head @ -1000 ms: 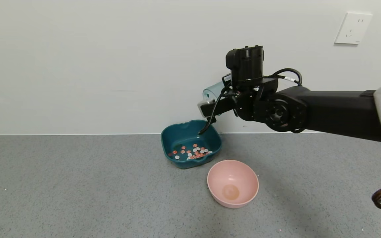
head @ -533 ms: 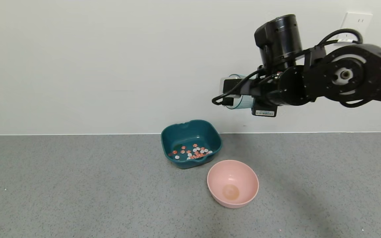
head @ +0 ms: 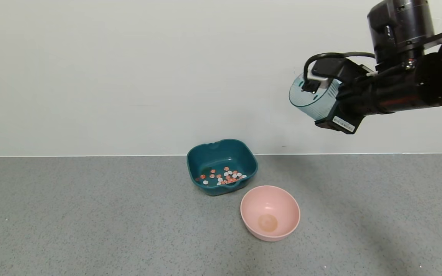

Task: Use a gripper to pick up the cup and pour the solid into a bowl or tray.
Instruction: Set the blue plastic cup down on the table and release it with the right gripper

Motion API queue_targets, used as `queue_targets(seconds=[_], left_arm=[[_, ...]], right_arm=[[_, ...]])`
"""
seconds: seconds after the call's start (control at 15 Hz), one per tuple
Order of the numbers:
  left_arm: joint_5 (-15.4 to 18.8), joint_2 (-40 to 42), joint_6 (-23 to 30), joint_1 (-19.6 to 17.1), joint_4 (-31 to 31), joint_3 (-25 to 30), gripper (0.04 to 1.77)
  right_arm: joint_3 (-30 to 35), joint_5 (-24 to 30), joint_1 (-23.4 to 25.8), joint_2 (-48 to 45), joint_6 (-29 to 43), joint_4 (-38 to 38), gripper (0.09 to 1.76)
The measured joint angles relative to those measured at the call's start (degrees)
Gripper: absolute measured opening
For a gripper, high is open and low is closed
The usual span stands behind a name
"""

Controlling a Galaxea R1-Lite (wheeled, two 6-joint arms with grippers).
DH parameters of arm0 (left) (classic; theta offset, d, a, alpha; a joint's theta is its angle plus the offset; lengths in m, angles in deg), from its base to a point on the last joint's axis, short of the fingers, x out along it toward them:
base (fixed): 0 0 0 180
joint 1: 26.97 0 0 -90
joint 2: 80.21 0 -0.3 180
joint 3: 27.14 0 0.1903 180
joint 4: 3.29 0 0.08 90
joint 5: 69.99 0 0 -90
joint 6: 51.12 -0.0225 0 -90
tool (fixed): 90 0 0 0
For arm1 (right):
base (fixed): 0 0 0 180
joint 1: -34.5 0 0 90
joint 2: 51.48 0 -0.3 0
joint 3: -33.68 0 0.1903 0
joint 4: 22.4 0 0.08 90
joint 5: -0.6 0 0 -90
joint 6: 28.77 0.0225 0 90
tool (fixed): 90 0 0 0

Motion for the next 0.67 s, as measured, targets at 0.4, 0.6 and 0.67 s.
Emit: queue_targets(seconds=[0.4, 0.6, 0.67], left_arm=[[0.0, 0.0, 0.0, 0.0, 0.0, 0.0, 1.72], [0.0, 0.0, 0.0, 0.0, 0.0, 0.0, 1.72], [0.0, 0.0, 0.0, 0.0, 0.0, 0.0, 1.72]], right_arm=[[16.5, 5.6, 3.5, -7.9, 13.4, -12.0, 1.29], [28.4, 6.0, 3.8, -10.7, 20.3, -25.1, 1.29], [32.5, 5.9, 3.9, -11.5, 22.8, -28.9, 1.29]])
